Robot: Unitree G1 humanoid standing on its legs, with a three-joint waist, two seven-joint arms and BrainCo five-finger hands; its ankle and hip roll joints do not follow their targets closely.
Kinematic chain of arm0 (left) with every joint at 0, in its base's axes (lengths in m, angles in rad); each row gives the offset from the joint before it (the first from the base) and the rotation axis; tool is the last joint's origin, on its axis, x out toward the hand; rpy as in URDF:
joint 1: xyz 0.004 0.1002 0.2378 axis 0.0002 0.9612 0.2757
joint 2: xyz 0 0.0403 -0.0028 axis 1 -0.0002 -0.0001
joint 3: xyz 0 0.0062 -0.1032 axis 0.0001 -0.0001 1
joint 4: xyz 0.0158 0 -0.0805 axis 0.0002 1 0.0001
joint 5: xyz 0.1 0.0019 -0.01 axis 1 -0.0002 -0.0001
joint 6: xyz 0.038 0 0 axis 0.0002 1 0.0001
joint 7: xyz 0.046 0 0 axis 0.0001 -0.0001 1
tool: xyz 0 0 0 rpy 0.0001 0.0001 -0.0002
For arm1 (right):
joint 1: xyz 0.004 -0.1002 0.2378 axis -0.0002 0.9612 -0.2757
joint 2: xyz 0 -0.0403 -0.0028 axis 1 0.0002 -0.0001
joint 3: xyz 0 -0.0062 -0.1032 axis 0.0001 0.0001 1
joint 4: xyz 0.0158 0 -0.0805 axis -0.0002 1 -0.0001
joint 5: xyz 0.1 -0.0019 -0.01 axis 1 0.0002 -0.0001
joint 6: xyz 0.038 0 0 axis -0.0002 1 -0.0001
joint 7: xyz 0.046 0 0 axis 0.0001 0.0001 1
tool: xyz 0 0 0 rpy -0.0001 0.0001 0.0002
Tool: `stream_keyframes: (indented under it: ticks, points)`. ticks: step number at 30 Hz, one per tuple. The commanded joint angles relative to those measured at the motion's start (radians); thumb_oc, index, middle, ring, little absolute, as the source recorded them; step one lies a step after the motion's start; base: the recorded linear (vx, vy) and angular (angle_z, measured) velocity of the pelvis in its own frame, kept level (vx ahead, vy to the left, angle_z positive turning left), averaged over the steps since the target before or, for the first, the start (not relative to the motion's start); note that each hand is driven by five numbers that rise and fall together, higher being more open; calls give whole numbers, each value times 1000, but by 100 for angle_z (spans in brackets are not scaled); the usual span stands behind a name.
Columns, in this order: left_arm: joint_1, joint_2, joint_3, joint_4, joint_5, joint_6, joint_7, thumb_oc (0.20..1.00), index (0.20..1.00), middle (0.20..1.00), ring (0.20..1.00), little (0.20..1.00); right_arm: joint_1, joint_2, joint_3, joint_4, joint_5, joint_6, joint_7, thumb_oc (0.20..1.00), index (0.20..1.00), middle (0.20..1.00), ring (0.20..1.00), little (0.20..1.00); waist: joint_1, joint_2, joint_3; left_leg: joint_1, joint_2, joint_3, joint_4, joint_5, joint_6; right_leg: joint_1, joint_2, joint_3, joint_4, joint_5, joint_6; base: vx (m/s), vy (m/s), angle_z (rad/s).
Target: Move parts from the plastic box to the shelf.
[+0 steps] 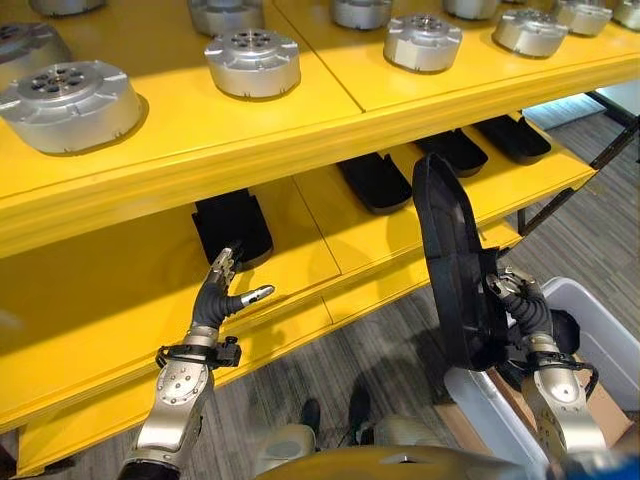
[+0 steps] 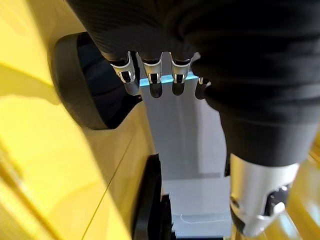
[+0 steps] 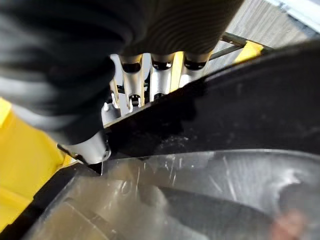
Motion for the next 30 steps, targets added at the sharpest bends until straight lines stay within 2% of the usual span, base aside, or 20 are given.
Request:
stream_keyframes:
  ticks: [1,5,7,8,9,10,11,12,13,14,15,16,17,18,19,20,22,25,28,30]
  points:
    - [-10,17,29,-53,-26,-47,-20,1000,1000,1000,1000,1000,-46,-33,-51,-43,51,-77,3,200,200,200,200,200,-9,-2,-55,10,-37,50,13,-34,-1,70,-55,-7,-32,-3,67,-29,-39,22]
    - [-18,19,15,-57,-36,-42,-36,1000,1000,1000,1000,1000,-37,-43,-71,-38,58,-83,1,200,200,200,200,200,-14,0,-35,-43,-49,24,84,-43,-19,69,-71,-47,-34,-3,61,-87,-19,36]
    - [-41,24,0,-52,-52,-42,-40,1000,1000,1000,1000,1000,-33,-56,-99,-41,54,-90,-16,200,200,200,200,200,-28,-5,-7,-89,-27,81,164,-64,-40,64,-98,-84,-23,-1,59,-133,10,65]
    - [-43,24,0,-52,-52,-42,-40,1000,1000,1000,1000,1000,-35,-55,-100,-41,54,-90,-16,200,200,200,200,200,-29,-5,-8,-95,-28,80,167,-61,-40,60,-99,-86,-24,2,59,-211,88,117]
    - [-65,30,-5,-60,-64,-38,-42,1000,1000,1000,1000,1000,-43,-65,-114,-45,57,-90,-31,200,200,200,200,200,-49,-25,18,-113,84,179,254,-110,-40,44,-147,-106,-5,14,66,-159,127,129]
    - [-66,30,-7,-62,-70,-39,-39,1000,1000,1000,1000,1000,-39,-65,-115,-47,59,-87,-32,200,200,200,200,200,-51,-25,21,-98,135,185,264,-121,-45,42,-161,-110,6,7,68,-162,152,96]
    - [-67,30,-6,-63,-72,-39,-35,1000,1000,1000,1000,1000,-32,-63,-120,-49,61,-84,-32,200,200,200,200,200,-56,-25,16,-93,175,190,252,-101,-54,37,-176,-123,11,4,71,41,251,81]
    - [-68,26,-7,-68,-82,-37,-32,1000,1000,1000,1000,1000,-17,-62,-130,-49,63,-81,-34,200,200,200,200,200,-75,-14,4,-69,305,205,216,-46,-82,38,-212,-146,34,-25,89,6,290,57]
    - [-71,26,-8,-70,-90,-34,-30,1000,1000,1000,1000,1000,-5,-63,-136,-51,64,-81,-35,200,200,200,200,200,-87,-3,3,-63,374,234,178,35,-101,24,-227,-171,57,-26,89,38,356,57]
    - [-77,27,-13,-72,-99,-32,-29,1000,1000,1000,1000,1000,8,-68,-140,-52,67,-81,-39,200,200,200,200,200,-95,11,2,-50,421,249,126,106,-125,15,-237,-188,84,-37,93,-18,169,74]
    - [-77,26,-14,-72,-99,-31,-29,1000,1000,1000,1000,1000,9,-69,-141,-52,67,-81,-39,200,200,200,200,200,-95,14,3,-41,424,249,111,114,-129,14,-235,-190,93,-46,92,40,194,96]
    - [-90,26,-22,-75,-102,-29,-26,1000,1000,1000,1000,1000,15,-67,-140,-51,68,-81,-41,200,200,200,200,200,-99,25,2,-41,461,253,73,174,-152,9,-255,-202,118,-50,101,96,302,75]
    - [-104,28,-28,-74,-105,-31,-15,1000,1000,1000,1000,1000,17,-67,-131,-48,74,-79,-44,200,200,200,200,200,-89,35,6,-31,475,186,46,201,-176,-2,-287,-189,162,-61,117,126,388,46]
    - [-110,28,-33,-74,-105,-29,-16,1000,1000,1000,1000,1000,10,-65,-125,-44,80,-78,-44,200,200,200,200,200,-82,41,8,-36,448,158,55,153,-176,-1,-300,-183,174,-59,126,103,277,20]
    - [-111,29,-33,-73,-105,-29,-16,1000,1000,1000,1000,1000,9,-65,-125,-43,80,-78,-44,200,200,200,200,200,-85,40,6,-44,445,154,59,154,-174,-3,-302,-185,172,-55,127,132,232,8]
    - [-124,37,-38,-73,-106,-30,-23,1000,1000,1000,1000,1000,-4,-47,-115,-41,100,-75,-34,200,200,200,200,200,-83,39,4,-48,417,174,81,74,-186,17,-334,-181,174,-44,144,141,249,12]
    - [-128,66,-33,-81,-101,-33,-29,1000,1000,1000,1000,1000,-9,-29,-110,-43,116,-70,-27,200,200,200,200,200,-67,28,12,-67,367,182,121,29,-181,50,-377,-181,147,3,173,187,324,26]
    - [-127,83,-21,-83,-98,-35,-23,1000,1000,1000,1000,1000,-11,-16,-100,-48,123,-67,-20,200,200,200,200,200,-56,13,16,-77,340,189,138,12,-178,63,-402,-190,129,35,189,81,197,28]
    - [-128,105,-1,-75,-80,-38,-4,1000,1000,1000,1000,1000,-19,-2,-93,-60,117,-61,-18,200,200,200,200,200,-40,-14,13,-103,278,190,142,-16,-160,90,-451,-230,72,122,224,73,220,31]
    - [-119,107,12,-71,-64,-37,3,1000,1000,1000,1000,1000,-33,1,-77,-64,110,-57,-11,200,200,200,200,200,-23,-29,6,-115,256,190,134,-23,-152,95,-462,-245,50,150,234,75,187,25]
